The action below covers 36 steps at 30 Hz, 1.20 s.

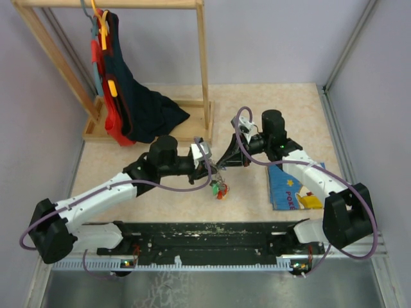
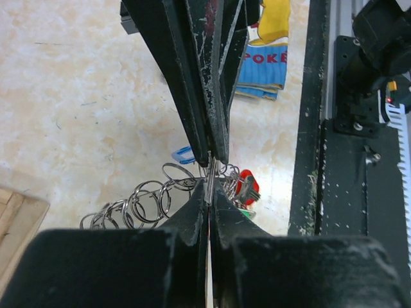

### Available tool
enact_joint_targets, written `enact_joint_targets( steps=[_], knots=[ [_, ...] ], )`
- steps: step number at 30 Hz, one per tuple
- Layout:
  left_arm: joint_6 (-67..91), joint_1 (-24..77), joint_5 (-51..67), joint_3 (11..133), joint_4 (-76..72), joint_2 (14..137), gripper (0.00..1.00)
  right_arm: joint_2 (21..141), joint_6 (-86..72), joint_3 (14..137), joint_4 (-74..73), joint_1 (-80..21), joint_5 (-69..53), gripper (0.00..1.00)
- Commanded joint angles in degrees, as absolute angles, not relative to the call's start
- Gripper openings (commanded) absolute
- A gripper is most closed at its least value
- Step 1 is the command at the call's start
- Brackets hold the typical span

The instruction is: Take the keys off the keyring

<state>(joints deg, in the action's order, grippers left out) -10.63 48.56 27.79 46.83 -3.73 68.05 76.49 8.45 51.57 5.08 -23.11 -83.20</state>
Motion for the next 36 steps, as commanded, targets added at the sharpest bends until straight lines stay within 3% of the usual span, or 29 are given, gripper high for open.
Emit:
enact_joint_targets(
  steps=[1,13,21,36],
  knots=[
    [-13.0,47.9,33.4,52.9,5.7,68.3,0.00,74.3,7.3,55.1,8.9,-23.4,-86.0,0.00],
    [-10.1,40.6,51.1,61.1,12.2,74.5,0.00,74.9,1.0,54.0,16.4,-25.7,-85.1,0.00],
    [-7.5,39.4,58.1,61.2,8.8,78.1,0.00,76.0,-31.8,46.0,58.7,-25.9,-80.2,0.00],
    [10.0,34.3,66.6,52.4,-17.2,80.3,0.00,76.3,-24.6,44.7,51.6,-27.2,-80.6,0.00]
  ],
)
